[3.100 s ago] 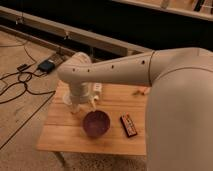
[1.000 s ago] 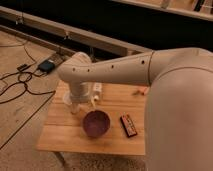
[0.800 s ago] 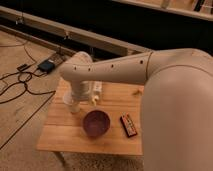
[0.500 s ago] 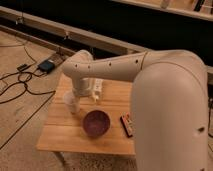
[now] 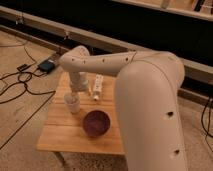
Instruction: Place the ceramic cup in the ceramic bowl
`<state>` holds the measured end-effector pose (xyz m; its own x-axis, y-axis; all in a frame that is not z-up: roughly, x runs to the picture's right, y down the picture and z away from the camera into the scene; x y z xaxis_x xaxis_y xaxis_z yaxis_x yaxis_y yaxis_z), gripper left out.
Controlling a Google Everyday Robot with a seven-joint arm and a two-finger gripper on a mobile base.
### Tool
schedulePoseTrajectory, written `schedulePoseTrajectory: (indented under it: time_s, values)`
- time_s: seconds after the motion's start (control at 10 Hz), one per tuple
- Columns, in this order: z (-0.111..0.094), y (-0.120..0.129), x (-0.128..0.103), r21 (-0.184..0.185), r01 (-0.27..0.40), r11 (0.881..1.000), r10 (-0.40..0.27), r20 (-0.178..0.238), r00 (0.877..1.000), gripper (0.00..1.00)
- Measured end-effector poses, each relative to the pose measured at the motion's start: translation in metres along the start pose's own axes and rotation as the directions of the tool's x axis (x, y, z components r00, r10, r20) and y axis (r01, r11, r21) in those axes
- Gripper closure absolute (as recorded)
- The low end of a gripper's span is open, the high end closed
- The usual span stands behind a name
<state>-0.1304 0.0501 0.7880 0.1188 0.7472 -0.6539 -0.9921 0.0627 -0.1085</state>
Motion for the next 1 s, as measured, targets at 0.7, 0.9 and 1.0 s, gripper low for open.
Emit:
schedulePoseTrajectory:
  time_s: [0.7,0.9,1.0]
  values:
    - [0.031,0.009,-0.048,-0.052,0.056,0.997,-0.057,-0.012,0.998,0.35]
    - [0.040,0.007,-0.055,-0.069,0.070,0.995,-0.071,-0.013,0.997,0.35]
    - [0.044,0.004,-0.055,-0.070,0.074,0.995,-0.075,-0.018,0.997,0.35]
